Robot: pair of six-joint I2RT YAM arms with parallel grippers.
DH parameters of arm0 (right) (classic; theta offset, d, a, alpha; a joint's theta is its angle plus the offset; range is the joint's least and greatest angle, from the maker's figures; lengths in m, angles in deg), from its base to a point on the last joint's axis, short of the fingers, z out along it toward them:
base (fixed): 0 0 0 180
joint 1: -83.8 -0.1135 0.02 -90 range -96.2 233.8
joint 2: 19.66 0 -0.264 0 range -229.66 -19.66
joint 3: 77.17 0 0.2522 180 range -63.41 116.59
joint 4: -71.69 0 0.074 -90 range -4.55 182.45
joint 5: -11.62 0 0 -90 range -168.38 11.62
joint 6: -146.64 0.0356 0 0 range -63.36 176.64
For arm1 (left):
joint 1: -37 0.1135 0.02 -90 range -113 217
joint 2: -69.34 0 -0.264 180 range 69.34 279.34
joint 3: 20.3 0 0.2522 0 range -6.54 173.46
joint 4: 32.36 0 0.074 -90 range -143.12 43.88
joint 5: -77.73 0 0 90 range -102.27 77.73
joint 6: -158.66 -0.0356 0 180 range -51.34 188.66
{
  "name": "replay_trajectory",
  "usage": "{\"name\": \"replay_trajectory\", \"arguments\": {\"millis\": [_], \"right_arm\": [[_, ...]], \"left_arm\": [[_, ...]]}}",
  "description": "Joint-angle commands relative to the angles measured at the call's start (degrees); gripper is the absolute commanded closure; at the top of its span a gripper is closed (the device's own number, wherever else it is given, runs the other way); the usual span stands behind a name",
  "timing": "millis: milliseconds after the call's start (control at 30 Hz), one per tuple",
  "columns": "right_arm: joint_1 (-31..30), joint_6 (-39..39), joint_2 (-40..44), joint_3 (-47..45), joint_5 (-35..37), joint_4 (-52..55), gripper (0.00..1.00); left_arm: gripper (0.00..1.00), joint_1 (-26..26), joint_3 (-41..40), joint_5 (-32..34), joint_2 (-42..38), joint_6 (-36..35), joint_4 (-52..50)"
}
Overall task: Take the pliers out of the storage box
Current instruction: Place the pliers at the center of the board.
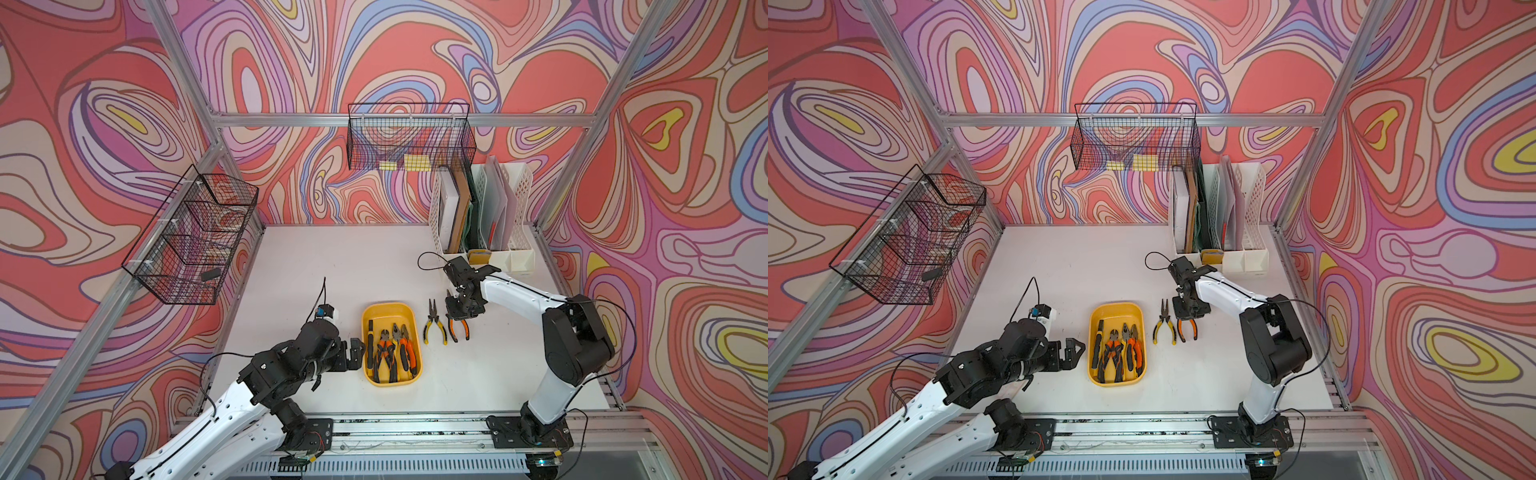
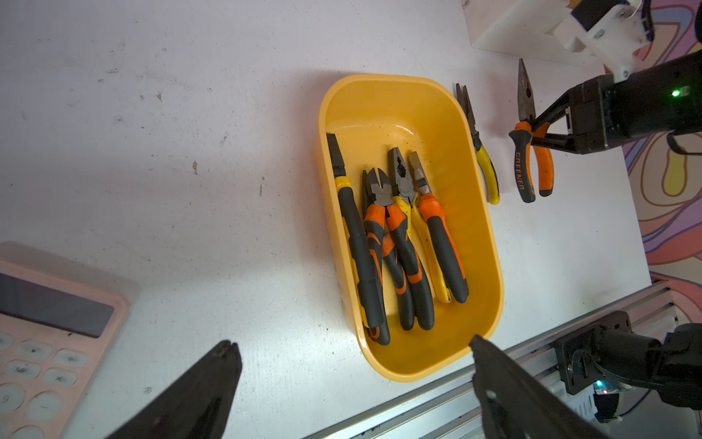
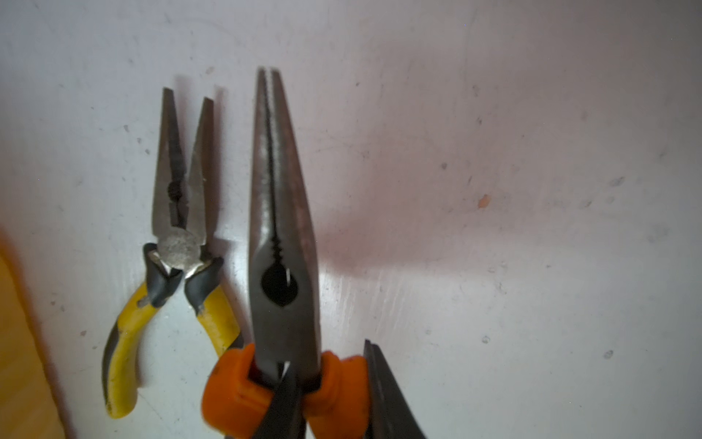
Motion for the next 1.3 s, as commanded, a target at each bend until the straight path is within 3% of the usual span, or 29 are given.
{"name": "replay_trajectory", "arguments": {"millis": [0, 267, 367, 533, 633, 900, 967, 1033, 1267], "right_arm": [[0.98, -0.29, -2.15, -0.66, 1.05, -2.08, 0.99], [2.02, 0.9, -3.27, -1.9, 0.47, -3.3, 0.93], [2.27, 1.2, -3.32, -1.83, 0.6, -3.17, 0.86], [2.64, 2.11, -2.21, -1.61, 0.25, -2.58, 0.54], [2.8, 2.85, -1.34, -0.91, 0.17, -1.75, 0.44], [3.16, 4.74, 3.49, 2.12, 1.58, 2.8, 0.28], [3.22, 5.2, 5.35, 2.97, 1.83, 4.12, 0.03], [3.25, 5.74, 7.3, 3.66, 1.77, 5.57, 0.02], [3.2, 7.55, 15.02, 1.91, 0.16, 7.83, 0.12]], "left_arm": [[0.0, -0.38, 0.86, 0.06, 0.27, -0.75, 0.73], [0.0, -0.39, 0.56, 0.15, 0.85, -0.57, 1.13], [0.0, -0.35, 0.46, 0.2, 1.12, -0.42, 1.32], [0.0, -0.38, 0.77, 0.12, 1.96, -0.05, 1.01], [0.0, -0.34, 1.03, 0.03, 2.53, 0.11, 0.97], [0.0, -0.31, 1.39, -0.37, 3.09, 0.39, 0.99], [0.0, -0.32, 1.78, 0.09, 3.61, 0.4, 0.45], [0.0, -0.35, 2.37, 0.5, 4.7, 0.34, -0.34], [0.0, -0.39, 6.09, -0.85, 12.83, -0.04, -2.84]]}}
